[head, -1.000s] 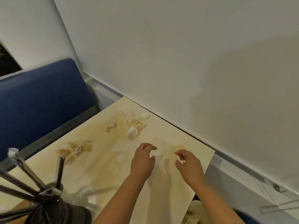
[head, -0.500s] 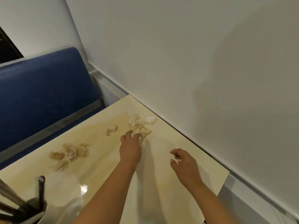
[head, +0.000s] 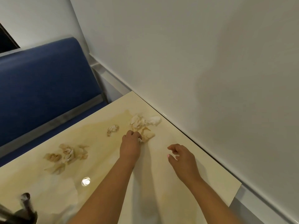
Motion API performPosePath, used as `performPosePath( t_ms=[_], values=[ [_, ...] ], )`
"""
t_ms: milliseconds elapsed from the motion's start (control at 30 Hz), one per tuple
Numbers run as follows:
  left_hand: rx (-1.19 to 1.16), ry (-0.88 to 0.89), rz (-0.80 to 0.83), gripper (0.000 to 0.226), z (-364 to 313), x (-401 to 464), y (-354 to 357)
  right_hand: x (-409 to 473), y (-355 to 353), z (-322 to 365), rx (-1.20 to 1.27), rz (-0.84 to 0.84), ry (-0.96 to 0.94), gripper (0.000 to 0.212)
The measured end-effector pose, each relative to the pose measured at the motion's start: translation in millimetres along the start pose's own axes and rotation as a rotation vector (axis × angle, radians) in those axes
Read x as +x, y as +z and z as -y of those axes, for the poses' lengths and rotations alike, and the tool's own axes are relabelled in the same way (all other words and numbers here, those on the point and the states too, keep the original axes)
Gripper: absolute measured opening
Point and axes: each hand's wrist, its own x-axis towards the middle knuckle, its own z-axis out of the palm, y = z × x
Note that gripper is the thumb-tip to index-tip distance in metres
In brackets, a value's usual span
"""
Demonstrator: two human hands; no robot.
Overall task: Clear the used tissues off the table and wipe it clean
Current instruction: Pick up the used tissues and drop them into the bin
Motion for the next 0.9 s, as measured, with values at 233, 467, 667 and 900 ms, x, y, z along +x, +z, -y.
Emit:
performPosePath(
  t_ms=[233,467,667,900],
  values=[
    [-0.160,0.017,-0.086,0.023,5.6,-30.1,-10.1,39.8,28.4,27.4,-0.075,0.084,-0.079,0.028],
    [-0.224,0.012,-0.113,0.022,15.3,-49.2,-14.2,84.1,52.8,45.4,-0.230,0.091,-0.101,0.037],
    [-0.257,0.009,-0.111,0.023,17.8,-52.5,-14.9,116.5,68.8,46.7,-0.334,0.079,0.012,0.063],
    [-0.261,0.009,-0.092,0.024,18.9,-50.2,-14.7,132.0,83.7,42.5,-0.472,0.075,-0.015,0.068]
  ],
)
